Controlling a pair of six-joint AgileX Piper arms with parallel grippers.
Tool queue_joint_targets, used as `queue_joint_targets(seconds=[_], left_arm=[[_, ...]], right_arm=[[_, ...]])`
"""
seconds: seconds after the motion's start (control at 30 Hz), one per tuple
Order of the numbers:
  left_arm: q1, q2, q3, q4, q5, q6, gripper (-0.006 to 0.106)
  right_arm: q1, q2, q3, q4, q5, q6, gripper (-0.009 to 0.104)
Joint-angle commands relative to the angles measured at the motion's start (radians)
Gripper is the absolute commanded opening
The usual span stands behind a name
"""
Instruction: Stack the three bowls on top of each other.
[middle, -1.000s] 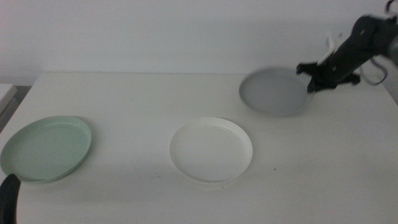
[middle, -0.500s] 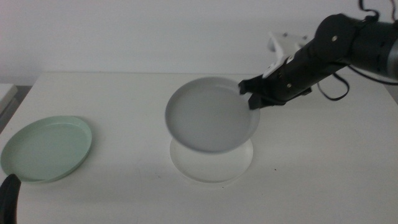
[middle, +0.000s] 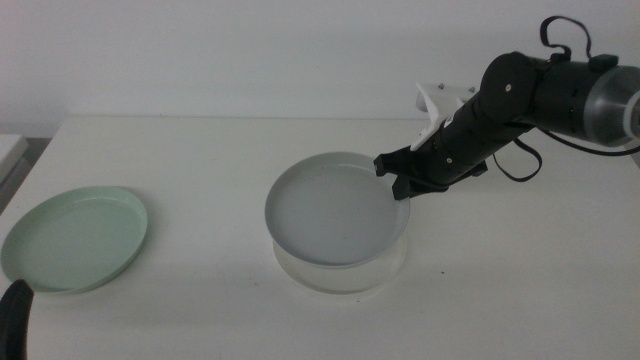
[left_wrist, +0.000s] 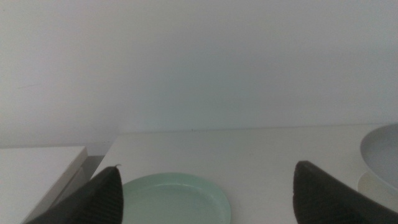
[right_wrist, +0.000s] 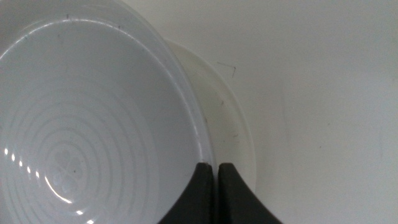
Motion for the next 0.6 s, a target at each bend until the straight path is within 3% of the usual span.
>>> queue_joint_targets(seconds=[0.0,0.27,0.37,0.57], left_arm=[[-0.007,-0.004,0.000,-0.006,-0.006,0.000,0.094],[-0.007,-0.004,0.000,-0.006,-0.006,0.000,0.094],[-0.007,-0.004,0.000,-0.006,-0.006,0.000,0.094],[-0.007,-0.004,0.000,-0.006,-0.006,0.000,0.094]], right_arm=[[0.002,0.013,0.003,0.002,-0.005,-0.010,-0.002],[0.002,0.040,0.003,-0.003,-0.014,-0.010,0.000],[0.002,0.040,0.003,-0.003,-0.016,-0.021,0.015],[0.002,0.009,0.001,-0.003,0.013,-0.038,0.064]])
